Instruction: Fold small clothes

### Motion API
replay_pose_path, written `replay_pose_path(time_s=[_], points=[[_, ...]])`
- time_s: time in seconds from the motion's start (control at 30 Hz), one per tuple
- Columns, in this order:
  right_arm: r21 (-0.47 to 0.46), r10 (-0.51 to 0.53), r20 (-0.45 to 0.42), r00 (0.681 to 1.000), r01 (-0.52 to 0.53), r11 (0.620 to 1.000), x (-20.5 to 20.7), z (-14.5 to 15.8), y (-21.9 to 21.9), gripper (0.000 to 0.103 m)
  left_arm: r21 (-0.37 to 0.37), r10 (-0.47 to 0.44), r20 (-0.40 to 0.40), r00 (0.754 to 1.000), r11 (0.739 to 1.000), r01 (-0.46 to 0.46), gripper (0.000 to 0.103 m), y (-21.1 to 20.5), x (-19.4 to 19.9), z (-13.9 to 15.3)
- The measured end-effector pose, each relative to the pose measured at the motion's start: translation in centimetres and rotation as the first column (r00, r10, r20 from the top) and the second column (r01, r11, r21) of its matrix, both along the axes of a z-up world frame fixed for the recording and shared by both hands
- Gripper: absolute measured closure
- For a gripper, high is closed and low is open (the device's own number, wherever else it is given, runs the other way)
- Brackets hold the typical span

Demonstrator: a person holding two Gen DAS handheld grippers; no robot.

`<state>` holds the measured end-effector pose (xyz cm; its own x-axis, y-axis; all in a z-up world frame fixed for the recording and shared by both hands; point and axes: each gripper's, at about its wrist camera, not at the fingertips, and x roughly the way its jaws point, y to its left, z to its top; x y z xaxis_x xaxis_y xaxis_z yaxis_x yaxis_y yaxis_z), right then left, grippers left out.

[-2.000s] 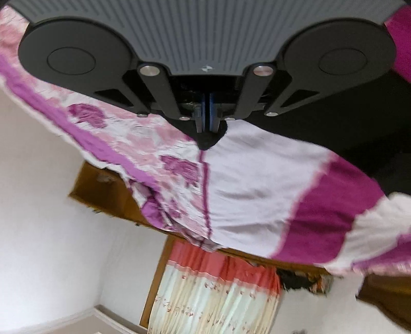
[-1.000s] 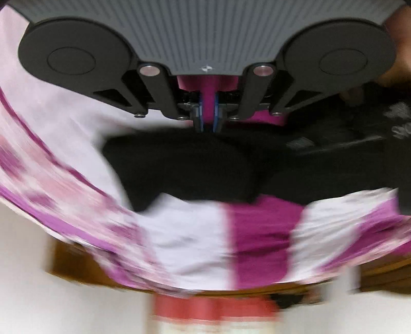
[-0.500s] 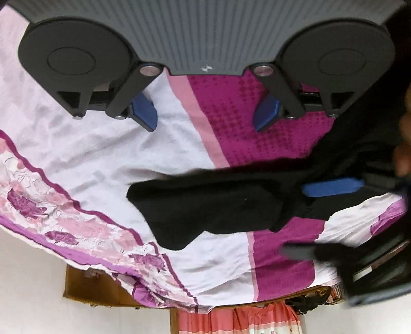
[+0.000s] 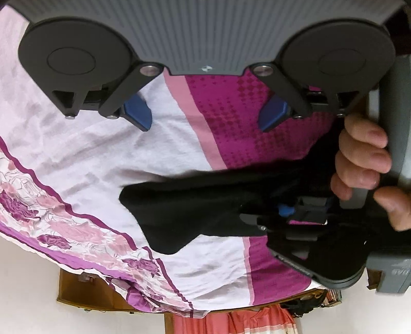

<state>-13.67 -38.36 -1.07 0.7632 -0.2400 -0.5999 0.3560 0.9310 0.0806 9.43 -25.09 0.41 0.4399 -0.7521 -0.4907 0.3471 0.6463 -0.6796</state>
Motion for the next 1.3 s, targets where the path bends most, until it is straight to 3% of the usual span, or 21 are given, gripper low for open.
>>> replay_pose_path(time_s=[0.1,0.27,0.43,0.5,0.6,0.63,0.73,0.83,0.93,1.1,1.3], points=[[-0.009,-0.002,-0.014,1.000,0.002,1.000,0.5,0.1,0.2,0.004,0.041,-0.046,0.080,0.996,0.998,0.043,0.092,-1.3,-0.1,2.7],[-0.028,-0.023,0.002,1.000,0.023,0.999,1.9,0.8,0.4,0.002,0.088,-0.118,0.244,0.963,0.991,0.099,0.093,-3.3,-2.6,9.1],[0.074,-0.062,0.092,0.994,0.055,0.996,4.3,1.8,-0.7,0.002,0.068,-0.131,0.351,0.927,0.991,0.114,0.093,-2.2,-5.3,13.8],[0.123,-0.084,0.116,0.990,0.069,0.990,5.1,2.0,-1.1,0.002,0.094,-0.145,0.387,0.910,0.989,0.118,0.093,-1.5,-6.1,15.0],[0.035,-0.138,0.101,0.985,0.135,0.990,5.8,1.4,-1.4,0.002,0.110,-0.132,0.413,0.901,0.989,0.095,0.093,0.3,-6.4,16.0],[0.013,-0.167,0.084,0.982,0.166,0.986,5.8,1.1,-1.8,0.003,0.103,-0.120,0.412,0.903,0.991,0.084,0.093,1.1,-6.1,16.2],[0.106,-0.213,0.113,0.970,0.202,0.974,5.1,0.9,-3.6,0.003,0.065,-0.060,0.397,0.916,0.997,0.037,0.093,4.8,-5.1,16.2],[0.082,-0.266,0.124,0.956,0.257,0.963,4.9,1.1,-4.3,0.003,0.026,0.024,0.343,0.939,0.999,-0.035,0.093,8.7,-3.7,15.4],[0.089,-0.280,0.134,0.951,0.270,0.959,5.0,1.1,-4.5,0.003,0.056,0.076,0.304,0.950,0.994,-0.098,0.093,11.9,-1.9,14.0],[-0.040,-0.249,0.124,0.961,0.256,0.966,5.9,1.0,-2.4,0.003,0.073,0.145,0.248,0.958,0.983,-0.167,0.093,16.7,-0.2,11.0],[-0.232,-0.186,0.124,0.975,0.211,0.950,6.9,1.1,0.6,0.002,0.065,0.207,0.225,0.952,0.972,-0.227,0.093,21.1,-0.5,9.7]])
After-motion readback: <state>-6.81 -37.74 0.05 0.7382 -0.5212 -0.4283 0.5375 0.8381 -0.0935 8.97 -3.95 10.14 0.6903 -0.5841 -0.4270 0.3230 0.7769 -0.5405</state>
